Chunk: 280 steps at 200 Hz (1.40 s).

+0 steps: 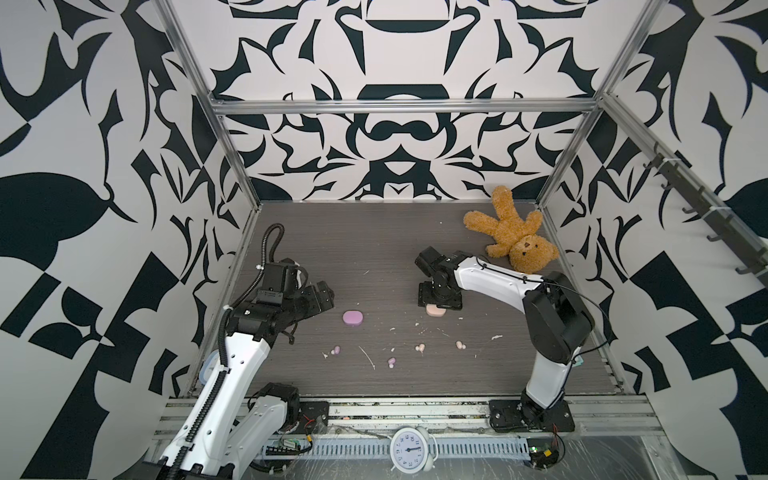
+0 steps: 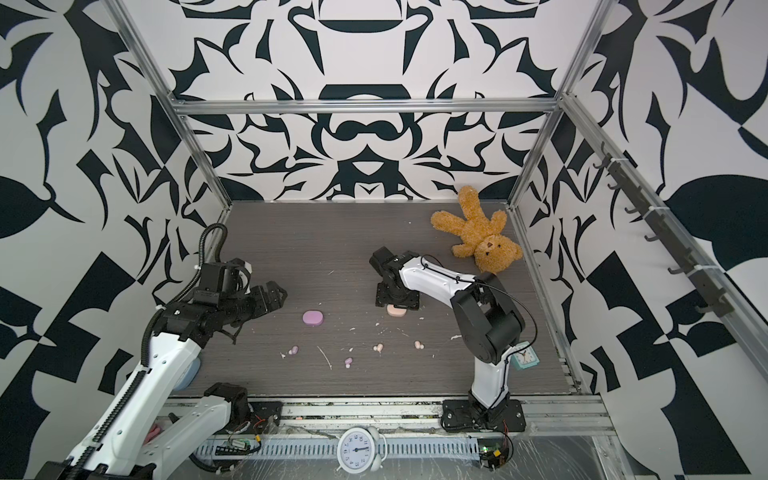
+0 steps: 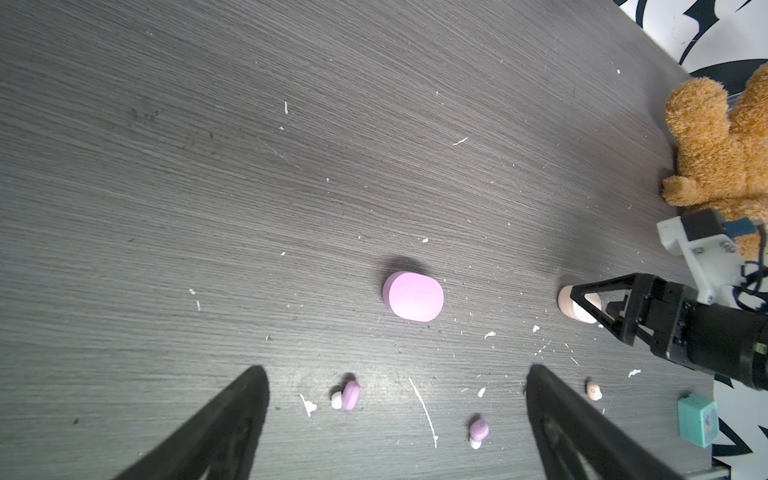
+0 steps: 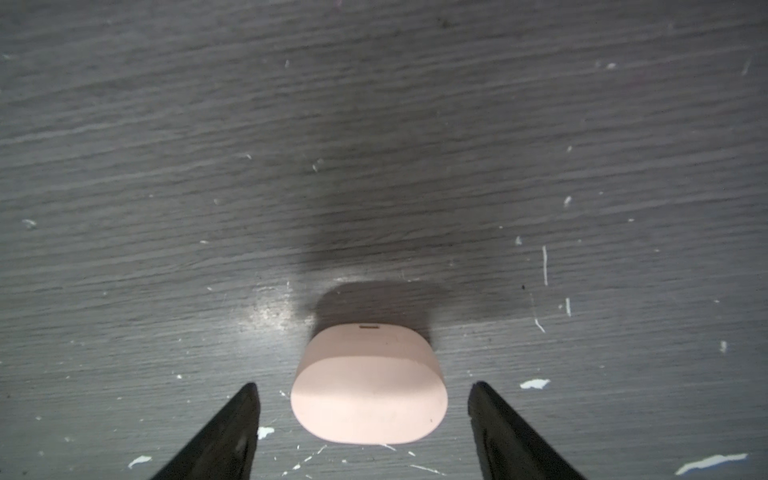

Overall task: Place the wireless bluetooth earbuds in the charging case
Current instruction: 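Lower the right gripper and close it on the pale pink case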

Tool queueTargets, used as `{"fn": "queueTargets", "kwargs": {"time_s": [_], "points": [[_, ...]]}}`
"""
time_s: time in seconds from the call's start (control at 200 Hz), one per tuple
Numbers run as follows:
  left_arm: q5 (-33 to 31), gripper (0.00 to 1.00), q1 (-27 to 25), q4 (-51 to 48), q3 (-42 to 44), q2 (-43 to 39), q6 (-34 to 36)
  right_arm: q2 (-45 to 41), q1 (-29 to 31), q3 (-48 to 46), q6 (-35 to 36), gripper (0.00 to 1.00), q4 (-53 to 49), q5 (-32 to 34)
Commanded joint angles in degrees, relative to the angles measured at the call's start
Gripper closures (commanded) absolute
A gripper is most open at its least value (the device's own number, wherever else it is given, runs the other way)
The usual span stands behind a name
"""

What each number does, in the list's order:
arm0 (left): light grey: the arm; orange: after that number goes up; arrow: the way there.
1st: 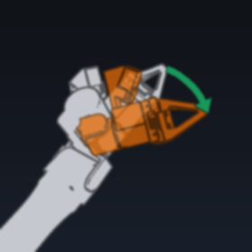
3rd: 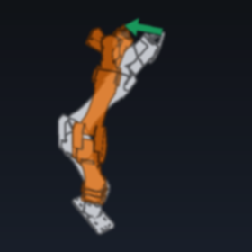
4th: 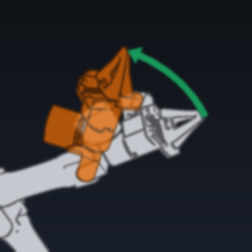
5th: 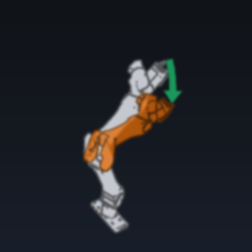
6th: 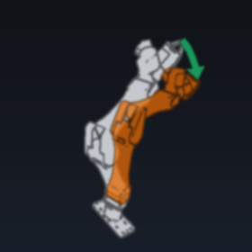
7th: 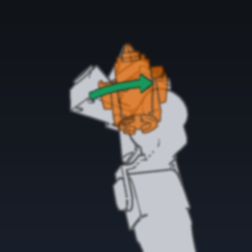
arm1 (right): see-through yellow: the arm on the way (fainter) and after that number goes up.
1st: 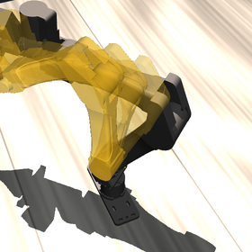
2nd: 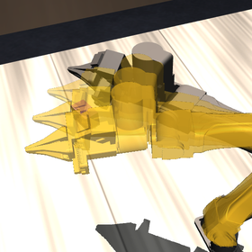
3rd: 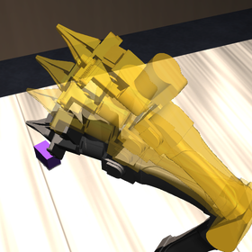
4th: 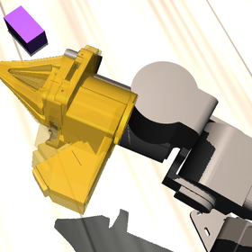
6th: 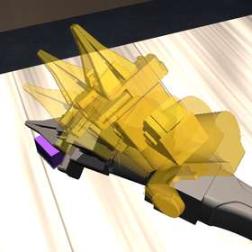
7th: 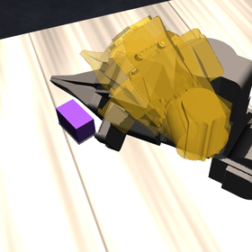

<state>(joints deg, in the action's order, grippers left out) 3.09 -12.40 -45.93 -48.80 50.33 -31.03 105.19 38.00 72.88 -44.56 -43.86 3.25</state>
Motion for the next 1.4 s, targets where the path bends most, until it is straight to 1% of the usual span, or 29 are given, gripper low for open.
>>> {"fn": "queueTargets", "kwargs": {"time_s": [0.0,0.34,0.485,0.775,0.87,1.07,1.395], "points": [[0.8,0.01,-0.2,-1.8,0.3,0.1,0.1,-1.4,0.7,-0.1,0.2,0.18,-0.8,2.0],[0.9,0.01,-0.2,-1.9,0.3,-0.1,0.2,-0.5,1.4,-0.6,-1.5,0.17,-1.0,2.7],[1.2,0.01,-0.2,-1.9,0.3,0.2,0.3,-0.5,1.4,-1.5,-1.8,0.21,0.2,1.6],[1.2,0.01,-0.2,-1.9,0.3,0.2,0.3,-0.5,1.4,-2.0,-1.9,0.26,0.1,2.6],[1.2,0.01,-0.2,-1.9,0.3,0.4,0.3,-0.2,1.5,-2.2,-1.8,0.31,0.4,2.3],[1.1,0.01,-0.2,-1.8,0.3,0.5,0.3,0.1,1.5,-2.6,-1.9,0.29,0.9,2.1],[1.0,0.01,-0.2,-1.8,0.3,0.6,0.2,-0.1,1.5,-2.8,-1.8,0.36,1.5,2.0]]}}
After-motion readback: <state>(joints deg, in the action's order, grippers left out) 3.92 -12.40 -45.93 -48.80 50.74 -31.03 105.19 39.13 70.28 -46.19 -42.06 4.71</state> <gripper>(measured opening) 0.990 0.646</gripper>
